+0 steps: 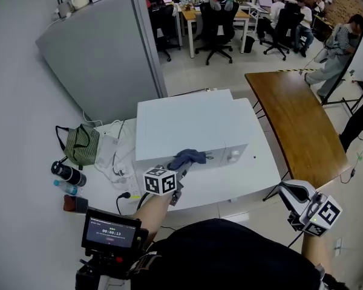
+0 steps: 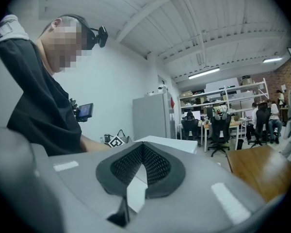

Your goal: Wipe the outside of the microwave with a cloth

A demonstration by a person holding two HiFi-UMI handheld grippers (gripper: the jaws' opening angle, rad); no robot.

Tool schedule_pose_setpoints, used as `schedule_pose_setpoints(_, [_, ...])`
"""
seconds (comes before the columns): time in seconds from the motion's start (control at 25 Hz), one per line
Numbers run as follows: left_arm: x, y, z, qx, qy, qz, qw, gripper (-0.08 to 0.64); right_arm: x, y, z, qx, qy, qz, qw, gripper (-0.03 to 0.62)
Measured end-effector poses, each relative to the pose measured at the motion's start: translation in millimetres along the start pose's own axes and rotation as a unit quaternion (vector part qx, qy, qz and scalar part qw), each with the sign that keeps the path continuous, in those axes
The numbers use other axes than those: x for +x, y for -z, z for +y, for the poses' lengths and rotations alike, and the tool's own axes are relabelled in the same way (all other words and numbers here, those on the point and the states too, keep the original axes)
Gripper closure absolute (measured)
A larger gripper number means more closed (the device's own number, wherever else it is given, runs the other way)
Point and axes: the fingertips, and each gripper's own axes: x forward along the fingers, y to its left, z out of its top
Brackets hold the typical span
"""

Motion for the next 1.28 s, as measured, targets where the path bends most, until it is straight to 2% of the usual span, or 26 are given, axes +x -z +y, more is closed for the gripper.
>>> schedule_pose_setpoints(0.16, [70.2, -0.3, -61.4, 0.007, 0.011, 0.013, 0.9998, 0.505, -64.4, 8.7, -60.9, 0.016, 0.020, -0.018, 1.000, 0.588])
schedule_pose_setpoints(0.32, [130.8, 4.9, -113.3, 0.023, 0.027, 0.043, 0.9984, 0.506, -118.3, 14.2, -111.7, 0.030, 0.049, -0.033, 0.998, 0.588])
schedule_pose_setpoints(0.52, [178.5, 10.7, -155.6, 0.024, 0.061, 0.068, 0.9955, 0.506, -140.2, 16.2, -125.1, 0.032, 0.055, -0.032, 0.997, 0.588])
schedule_pose_setpoints(0.64, [170.6, 12.1, -159.5, 0.016, 0.084, 0.059, 0.9946, 0.505, -132.0, 14.0, -110.4, 0.028, 0.047, -0.028, 0.998, 0.588])
schedule_pose_setpoints(0.72, [137.4, 9.0, -138.9, 0.013, 0.077, 0.042, 0.9960, 0.505, -115.8, 14.3, -93.2, 0.023, 0.037, -0.022, 0.999, 0.588])
schedule_pose_setpoints(0.8, [86.0, 7.8, -99.1, 0.008, 0.051, 0.025, 0.9983, 0.505, -91.1, 12.0, -71.7, 0.015, 0.025, -0.016, 0.999, 0.588])
schedule_pose_setpoints(0.92, [-6.6, 32.4, -11.4, -0.010, -0.008, 0.023, 0.9997, 0.505, -41.0, 4.8, -29.8, -0.002, -0.002, -0.009, 1.000, 0.588])
schedule_pose_setpoints(1.08, [-121.6, 51.5, 104.6, -0.040, -0.103, 0.007, 0.9939, 0.506, 22.5, -1.2, 32.5, -0.009, -0.052, 0.004, 0.999, 0.588])
schedule_pose_setpoints(1.2, [-152.7, 45.6, 149.0, -0.036, -0.135, 0.003, 0.9902, 0.506, 46.2, -2.7, 62.3, -0.015, -0.064, 0.013, 0.998, 0.588])
schedule_pose_setpoints(1.28, [-146.8, 41.4, 156.2, -0.029, -0.135, 0.003, 0.9904, 0.506, 50.1, -5.7, 71.4, -0.015, -0.064, 0.017, 0.998, 0.588])
